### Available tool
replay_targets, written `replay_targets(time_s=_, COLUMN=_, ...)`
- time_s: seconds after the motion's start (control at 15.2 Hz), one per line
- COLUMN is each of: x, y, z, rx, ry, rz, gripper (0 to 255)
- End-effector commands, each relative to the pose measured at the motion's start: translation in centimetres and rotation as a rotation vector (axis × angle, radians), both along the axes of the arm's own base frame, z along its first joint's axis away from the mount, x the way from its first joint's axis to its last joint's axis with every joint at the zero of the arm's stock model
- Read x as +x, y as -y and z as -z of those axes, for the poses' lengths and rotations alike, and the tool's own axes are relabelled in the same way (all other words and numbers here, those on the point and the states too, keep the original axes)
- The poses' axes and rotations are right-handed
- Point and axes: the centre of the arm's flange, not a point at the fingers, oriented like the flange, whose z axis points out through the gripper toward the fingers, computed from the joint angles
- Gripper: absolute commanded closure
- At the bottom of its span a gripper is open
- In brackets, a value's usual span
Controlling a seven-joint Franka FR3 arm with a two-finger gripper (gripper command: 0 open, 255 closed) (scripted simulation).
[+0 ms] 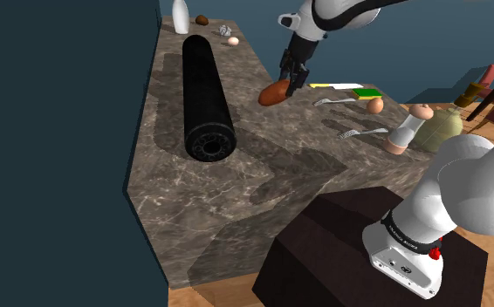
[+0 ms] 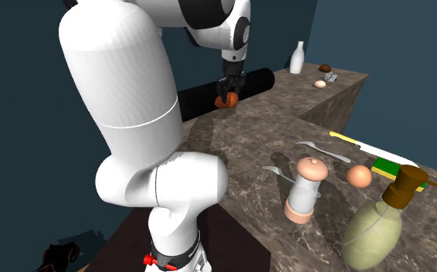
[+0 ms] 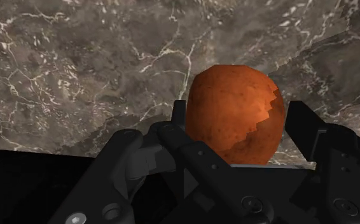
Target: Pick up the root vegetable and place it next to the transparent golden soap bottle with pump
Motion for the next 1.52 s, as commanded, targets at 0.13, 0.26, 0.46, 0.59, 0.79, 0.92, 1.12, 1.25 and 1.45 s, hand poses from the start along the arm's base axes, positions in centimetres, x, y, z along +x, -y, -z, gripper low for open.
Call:
replay_targets(time_s=0.13, x=0.0, y=0.0, z=-2.2, rx=0.000, ry=0.000, rz=0.000, gripper=255)
replay_targets(time_s=0.26, x=0.0, y=0.0, z=-3.2, rx=0.000, ry=0.000, rz=0.000, gripper=255)
replay_targets(time_s=0.46, x=0.0, y=0.0, z=-4.8, rx=0.000, ry=0.000, rz=0.000, gripper=255)
replay_targets(time_s=0.59, x=0.0, y=0.0, z=-5.9, rx=0.000, ry=0.000, rz=0.000, gripper=255)
replay_targets(time_s=0.79, x=0.0, y=0.0, z=-7.5, rx=0.000, ry=0.000, rz=0.000, gripper=255)
replay_targets(time_s=0.92, x=0.0, y=0.0, z=-8.5, rx=0.000, ry=0.000, rz=0.000, gripper=255)
replay_targets(time_s=1.12, x=0.0, y=0.0, z=-10.1, rx=0.000, ry=0.000, rz=0.000, gripper=255)
replay_targets(time_s=1.25, x=0.0, y=0.0, z=-11.1, rx=0.000, ry=0.000, rz=0.000, gripper=255)
replay_targets(time_s=1.45, x=0.0, y=0.0, z=-12.7, rx=0.000, ry=0.000, rz=0.000, gripper=255)
